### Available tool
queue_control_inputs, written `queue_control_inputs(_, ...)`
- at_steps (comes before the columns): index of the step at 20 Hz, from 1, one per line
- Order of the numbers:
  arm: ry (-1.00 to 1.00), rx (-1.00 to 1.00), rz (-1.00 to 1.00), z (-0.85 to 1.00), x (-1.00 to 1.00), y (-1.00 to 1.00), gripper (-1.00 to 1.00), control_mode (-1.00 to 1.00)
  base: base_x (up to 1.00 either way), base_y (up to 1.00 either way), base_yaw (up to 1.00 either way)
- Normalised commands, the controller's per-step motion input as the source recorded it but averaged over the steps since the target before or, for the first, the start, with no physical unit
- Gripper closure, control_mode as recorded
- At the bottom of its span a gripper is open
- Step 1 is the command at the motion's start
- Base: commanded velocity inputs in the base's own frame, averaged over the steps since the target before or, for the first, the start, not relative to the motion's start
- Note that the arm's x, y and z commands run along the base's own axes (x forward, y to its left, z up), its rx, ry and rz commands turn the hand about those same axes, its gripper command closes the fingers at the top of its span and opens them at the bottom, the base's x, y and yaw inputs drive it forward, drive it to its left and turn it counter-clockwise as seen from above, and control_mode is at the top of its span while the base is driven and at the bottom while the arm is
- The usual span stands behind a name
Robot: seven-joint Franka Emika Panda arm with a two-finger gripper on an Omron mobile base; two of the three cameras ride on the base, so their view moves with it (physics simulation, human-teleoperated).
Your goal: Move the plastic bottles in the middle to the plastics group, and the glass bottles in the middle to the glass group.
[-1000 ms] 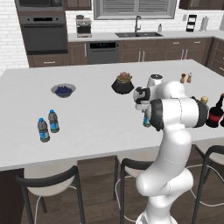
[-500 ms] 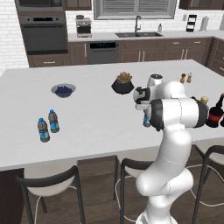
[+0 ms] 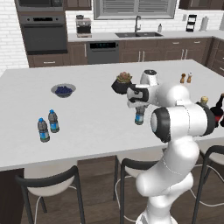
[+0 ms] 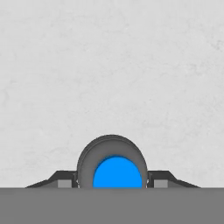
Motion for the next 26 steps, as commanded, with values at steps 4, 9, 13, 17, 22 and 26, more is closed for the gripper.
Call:
queue_control_inputs(4,-0.01,0.00,0.20,0.35,-0.15,1.00,1.00,-1.00,0.00,0.00,0.00)
queue_control_inputs(9,0.00,0.00,0.25,0.27,-0.15,1.00,1.00,-1.00,0.00,0.00,0.00)
queue_control_inputs(13,0.00,0.00,0.26,0.26,-0.21,0.98,1.00,-1.00,0.00,0.00,0.00)
queue_control_inputs(17,-0.03,0.00,0.22,0.01,-0.29,0.83,1.00,-1.00,0.00,0.00,0.00)
queue_control_inputs(22,-0.08,0.00,0.19,0.00,-0.25,0.89,1.00,-1.00,0.00,0.00,0.00)
queue_control_inputs(26,-0.08,0.00,0.21,0.00,-0.03,0.94,1.00,-1.00,0.00,0.00,0.00)
